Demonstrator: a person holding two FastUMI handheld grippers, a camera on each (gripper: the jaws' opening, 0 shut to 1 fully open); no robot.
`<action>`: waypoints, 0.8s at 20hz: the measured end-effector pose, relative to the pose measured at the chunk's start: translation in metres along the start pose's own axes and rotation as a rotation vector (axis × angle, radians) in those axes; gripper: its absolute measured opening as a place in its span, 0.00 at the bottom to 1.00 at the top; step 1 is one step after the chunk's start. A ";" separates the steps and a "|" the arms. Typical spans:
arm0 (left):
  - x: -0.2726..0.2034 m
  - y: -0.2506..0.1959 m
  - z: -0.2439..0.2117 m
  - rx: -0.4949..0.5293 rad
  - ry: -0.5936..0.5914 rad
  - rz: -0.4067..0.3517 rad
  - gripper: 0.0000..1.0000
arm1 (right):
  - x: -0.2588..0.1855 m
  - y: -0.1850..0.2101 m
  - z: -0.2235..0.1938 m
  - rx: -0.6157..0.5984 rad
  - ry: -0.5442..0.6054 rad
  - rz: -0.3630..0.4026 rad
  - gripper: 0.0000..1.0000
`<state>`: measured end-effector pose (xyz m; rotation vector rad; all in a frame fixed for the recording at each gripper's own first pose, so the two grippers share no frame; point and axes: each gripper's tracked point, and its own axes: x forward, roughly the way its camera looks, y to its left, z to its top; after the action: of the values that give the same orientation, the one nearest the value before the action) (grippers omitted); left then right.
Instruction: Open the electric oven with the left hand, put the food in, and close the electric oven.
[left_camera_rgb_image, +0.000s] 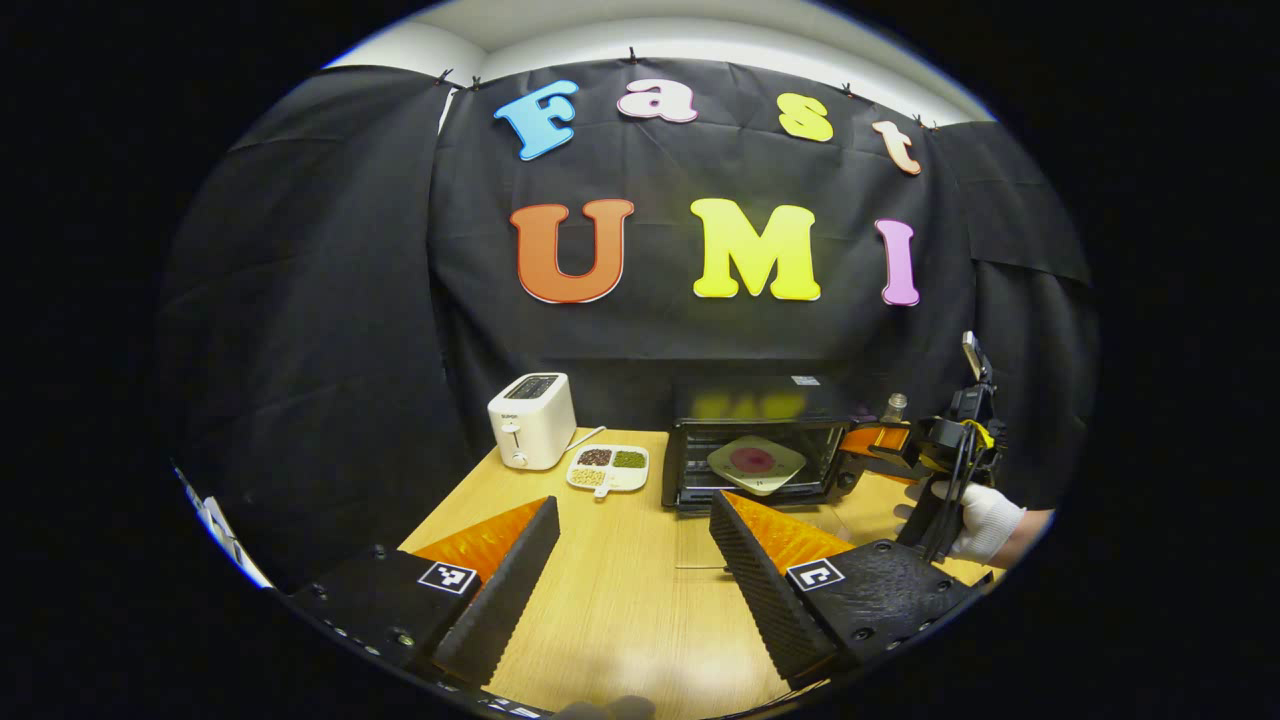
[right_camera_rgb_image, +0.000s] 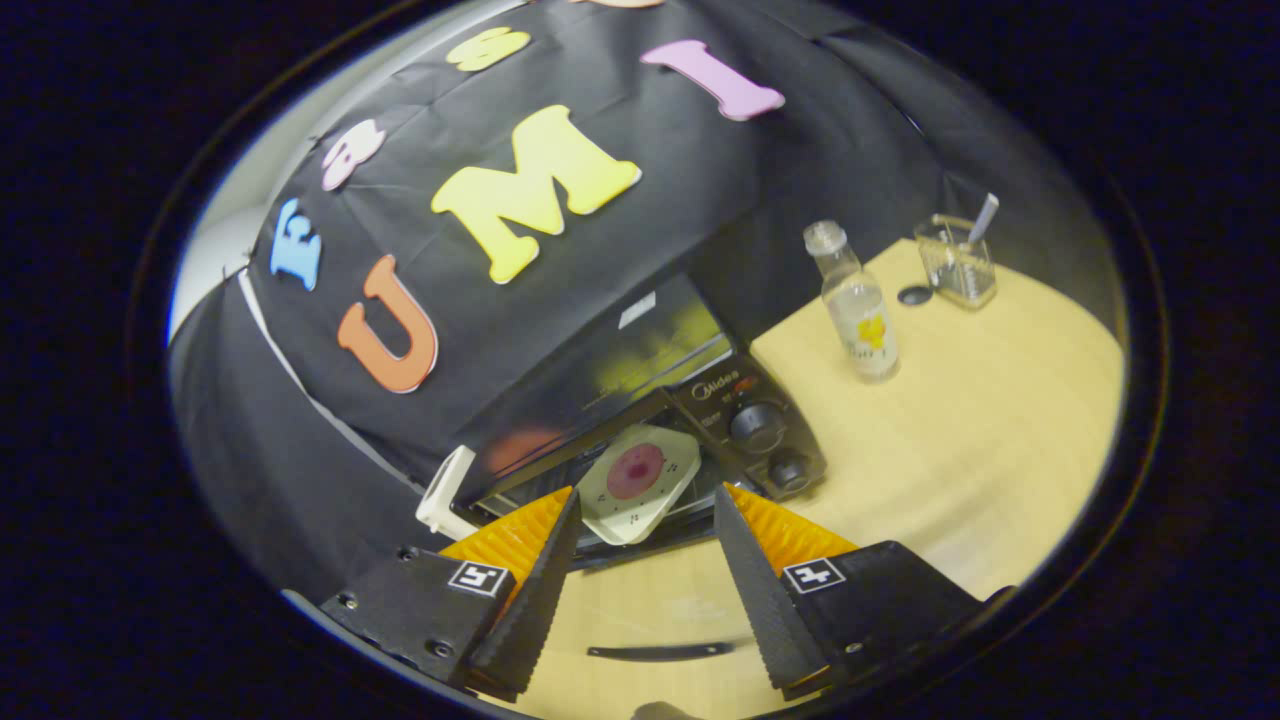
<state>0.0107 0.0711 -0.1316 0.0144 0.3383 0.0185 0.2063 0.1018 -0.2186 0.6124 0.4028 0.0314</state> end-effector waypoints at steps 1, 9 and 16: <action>-0.001 -0.006 0.001 -0.004 -0.009 -0.015 0.97 | -0.017 -0.003 0.006 -0.067 -0.013 -0.021 0.92; -0.003 -0.076 -0.001 0.005 -0.038 -0.107 0.96 | -0.149 -0.040 0.058 -0.349 -0.137 -0.086 0.98; -0.024 -0.149 -0.025 0.012 0.012 -0.074 0.96 | -0.253 -0.110 0.091 -0.483 -0.170 -0.071 0.98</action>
<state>-0.0176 -0.0777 -0.1503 0.0140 0.3508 -0.0566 -0.0025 -0.0754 -0.1226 0.1220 0.2377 0.0082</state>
